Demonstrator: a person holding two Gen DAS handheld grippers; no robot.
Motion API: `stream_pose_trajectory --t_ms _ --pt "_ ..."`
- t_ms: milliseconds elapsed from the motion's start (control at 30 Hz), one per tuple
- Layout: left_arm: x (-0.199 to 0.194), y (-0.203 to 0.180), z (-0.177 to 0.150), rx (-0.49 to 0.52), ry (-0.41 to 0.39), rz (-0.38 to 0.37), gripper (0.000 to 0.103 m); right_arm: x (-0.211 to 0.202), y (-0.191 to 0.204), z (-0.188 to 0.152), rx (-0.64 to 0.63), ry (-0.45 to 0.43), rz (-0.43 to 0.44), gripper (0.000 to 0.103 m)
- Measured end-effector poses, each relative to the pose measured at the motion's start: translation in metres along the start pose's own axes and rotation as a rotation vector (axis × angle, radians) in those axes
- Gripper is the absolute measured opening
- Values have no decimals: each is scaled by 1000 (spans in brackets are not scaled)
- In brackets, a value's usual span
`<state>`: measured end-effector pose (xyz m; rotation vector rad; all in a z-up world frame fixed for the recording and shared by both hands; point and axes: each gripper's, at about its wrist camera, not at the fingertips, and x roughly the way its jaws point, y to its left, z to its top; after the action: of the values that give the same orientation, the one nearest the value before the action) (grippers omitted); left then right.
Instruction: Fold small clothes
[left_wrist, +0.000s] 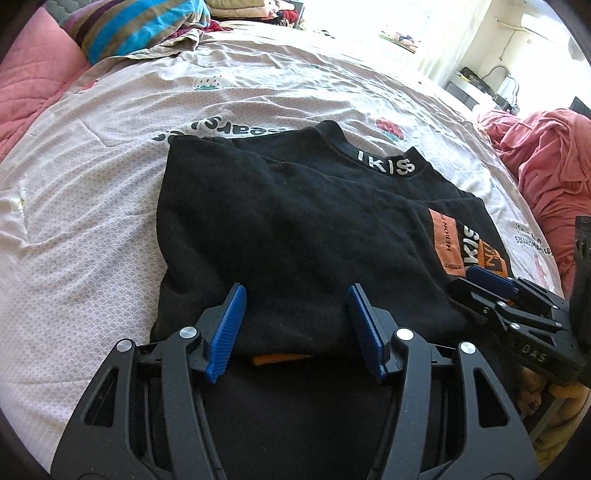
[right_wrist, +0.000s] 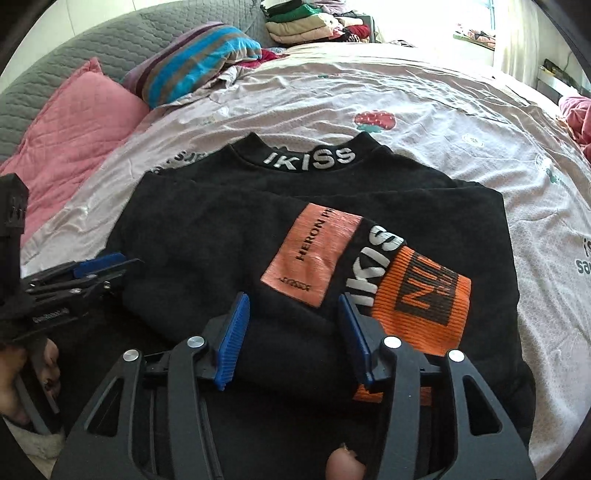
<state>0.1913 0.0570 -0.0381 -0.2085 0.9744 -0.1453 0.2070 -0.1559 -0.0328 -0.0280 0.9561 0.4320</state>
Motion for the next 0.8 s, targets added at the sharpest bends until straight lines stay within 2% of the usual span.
stream_pose_trajectory --t_ms 100,300,333,367,400,467,533,667,800 --pt "-1 -1 0 -1 -3 2 49 -10 3 -2 2 -25 13 57" --pt "-2 -3 -1 4 -8 13 52 -28 -4 -3 15 -58 17 58" --pt "-3 -3 -1 3 -8 13 53 -29 -5 -3 19 -59 16 62" --pt "-4 -4 -1 2 -9 12 55 -31 -7 -3 26 -65 15 75" --pt "-5 -4 -2 1 -11 11 56 -35 -9 -3 37 -82 18 79" --pt "-9 -5 -2 2 -12 10 62 -40 -11 -4 45 -91 24 80" --pt "-12 -7 -2 7 -15 10 66 -45 -14 -3 60 -107 22 87" --pt "-22 -9 -2 9 -32 11 75 -53 -18 -2 94 -141 38 88" --pt "-34 -5 -3 -1 -54 21 78 -60 -20 -2 105 -159 39 90"
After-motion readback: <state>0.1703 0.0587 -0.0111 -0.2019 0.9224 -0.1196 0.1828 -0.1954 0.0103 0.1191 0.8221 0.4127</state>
